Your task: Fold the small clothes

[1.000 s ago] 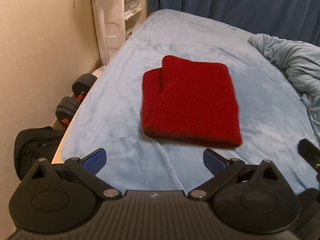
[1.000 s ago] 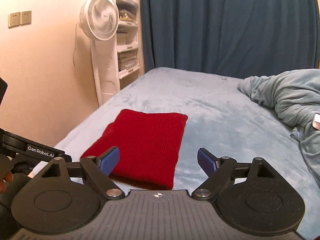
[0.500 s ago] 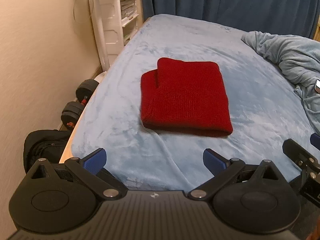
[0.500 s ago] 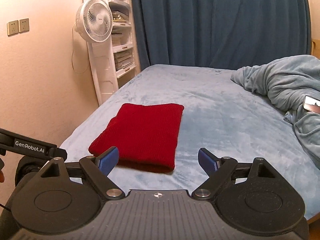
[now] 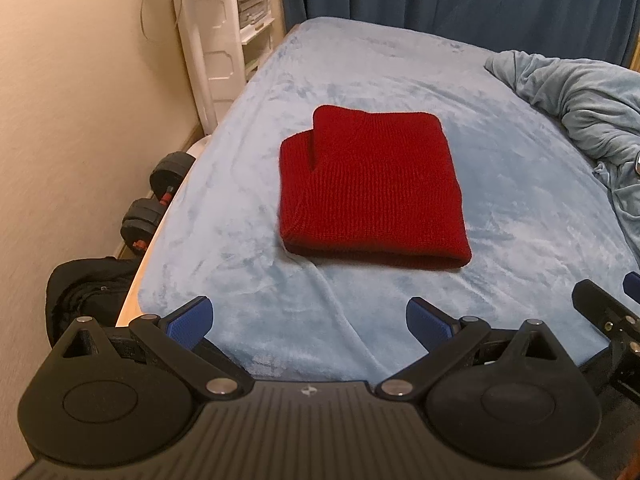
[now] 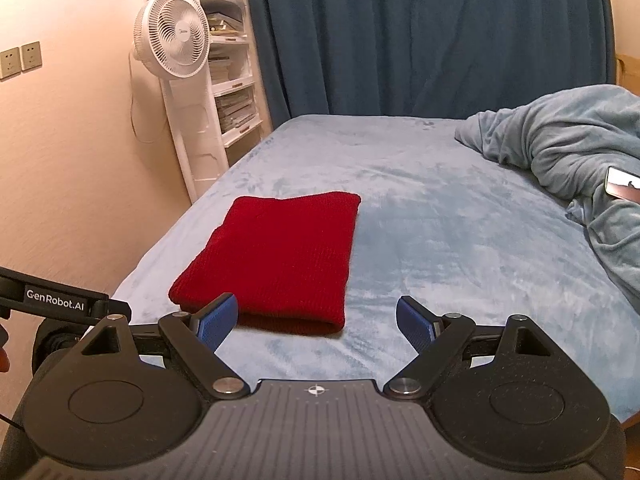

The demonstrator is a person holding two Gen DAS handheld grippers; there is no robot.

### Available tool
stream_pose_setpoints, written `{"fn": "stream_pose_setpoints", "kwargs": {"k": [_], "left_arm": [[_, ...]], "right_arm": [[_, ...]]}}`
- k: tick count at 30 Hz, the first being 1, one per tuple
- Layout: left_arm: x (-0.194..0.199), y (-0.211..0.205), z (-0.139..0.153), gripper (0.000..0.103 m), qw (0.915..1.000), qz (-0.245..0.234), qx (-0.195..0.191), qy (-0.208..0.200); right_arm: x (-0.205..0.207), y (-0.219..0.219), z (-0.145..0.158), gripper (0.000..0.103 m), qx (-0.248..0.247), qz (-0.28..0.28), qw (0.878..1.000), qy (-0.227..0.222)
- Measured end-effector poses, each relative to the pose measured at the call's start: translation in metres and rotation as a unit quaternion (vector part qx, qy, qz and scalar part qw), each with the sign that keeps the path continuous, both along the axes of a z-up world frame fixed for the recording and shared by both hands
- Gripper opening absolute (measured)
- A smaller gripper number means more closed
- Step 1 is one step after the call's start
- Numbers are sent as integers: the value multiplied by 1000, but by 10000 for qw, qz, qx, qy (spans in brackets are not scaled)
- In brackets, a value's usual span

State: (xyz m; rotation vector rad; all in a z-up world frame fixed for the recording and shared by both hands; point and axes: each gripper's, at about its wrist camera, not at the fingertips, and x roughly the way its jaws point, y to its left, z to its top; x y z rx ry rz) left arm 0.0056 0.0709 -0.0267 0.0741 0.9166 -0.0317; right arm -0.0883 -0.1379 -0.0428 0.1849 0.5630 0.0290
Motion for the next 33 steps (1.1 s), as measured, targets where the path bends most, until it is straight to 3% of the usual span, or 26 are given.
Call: {"fn": "stream_pose_setpoints", "kwargs": {"k": [15,22,33], "left_arm": [[29,-7,-1,103,9999,79,-92,74],[48,-12,-12,103,9993,157,-134,314],[93,-24,-32,103,9927,482,-740,818]], "right_arm": [[24,-8,-11,87,48,-67,9997,242],[36,-15,-19,87,109,-110,9991,392],[66,-38,-38,90,428,-333,9957,746]]}}
